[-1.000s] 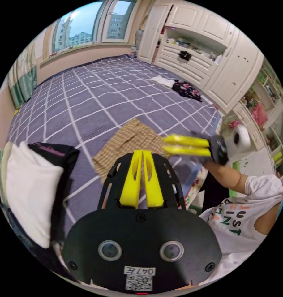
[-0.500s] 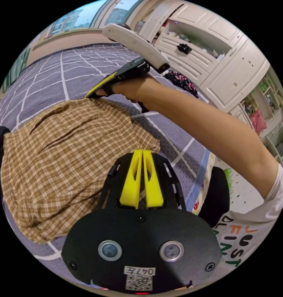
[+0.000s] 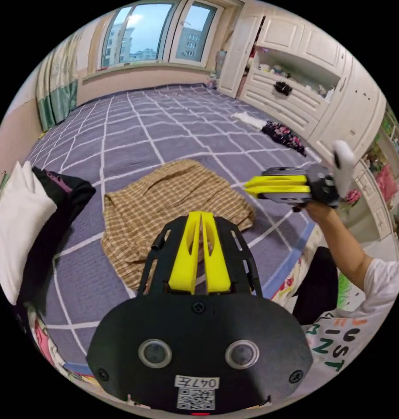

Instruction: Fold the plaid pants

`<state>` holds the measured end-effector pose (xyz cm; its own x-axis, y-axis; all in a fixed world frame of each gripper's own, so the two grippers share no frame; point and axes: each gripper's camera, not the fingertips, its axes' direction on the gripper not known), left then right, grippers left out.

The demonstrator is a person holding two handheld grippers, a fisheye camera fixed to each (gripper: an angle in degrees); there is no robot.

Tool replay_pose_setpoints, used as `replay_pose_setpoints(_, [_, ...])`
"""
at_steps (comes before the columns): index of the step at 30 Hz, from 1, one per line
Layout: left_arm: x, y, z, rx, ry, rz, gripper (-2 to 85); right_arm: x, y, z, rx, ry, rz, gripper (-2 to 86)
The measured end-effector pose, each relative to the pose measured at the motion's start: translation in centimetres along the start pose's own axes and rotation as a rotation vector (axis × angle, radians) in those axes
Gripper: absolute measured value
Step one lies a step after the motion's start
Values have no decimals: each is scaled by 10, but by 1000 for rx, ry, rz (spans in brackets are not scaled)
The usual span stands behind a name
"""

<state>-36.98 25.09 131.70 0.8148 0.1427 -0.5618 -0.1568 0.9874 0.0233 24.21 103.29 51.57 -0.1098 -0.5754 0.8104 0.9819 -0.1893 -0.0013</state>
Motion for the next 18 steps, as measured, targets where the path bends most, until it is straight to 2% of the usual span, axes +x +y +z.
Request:
replay_pose_setpoints(2, [-5, 11, 28, -119, -78, -19, -8, -26, 19, 8, -41, 59, -17, 4])
replay_pose_setpoints(4, [-7, 25, 34, -113, -97, -48, -6, -45, 34, 42, -157, 58, -56, 5])
replay_pose_setpoints(5, [-8, 31, 21, -73, -71, -85, -5, -47, 36, 46, -156, 68, -51, 5])
replay_pose_setpoints(6, [-9, 33, 8, -38, -63, -105, -3, -45, 37, 42, -133, 80, -45, 6])
replay_pose_setpoints(8, [-18, 44, -62, 152, -114, -176, 7, -33, 30, 23, -86, 91, -9, 9])
replay_pose_setpoints(10, [-35, 53, -105, 201, -207, -252, 38, -12, 22, -10, 72, 123, 44, 21])
replay_pose_setpoints(12, [-55, 63, -128, 192, -255, -322, 81, 3, 10, -15, 90, 136, 55, 46])
replay_pose_setpoints(14, [-79, 76, -128, 157, -170, -377, 130, 16, -5, -7, 72, 136, 55, 71])
replay_pose_setpoints(18, [-103, 93, -100, 102, -34, -485, 165, 33, -30, 23, 51, 133, 72, 115])
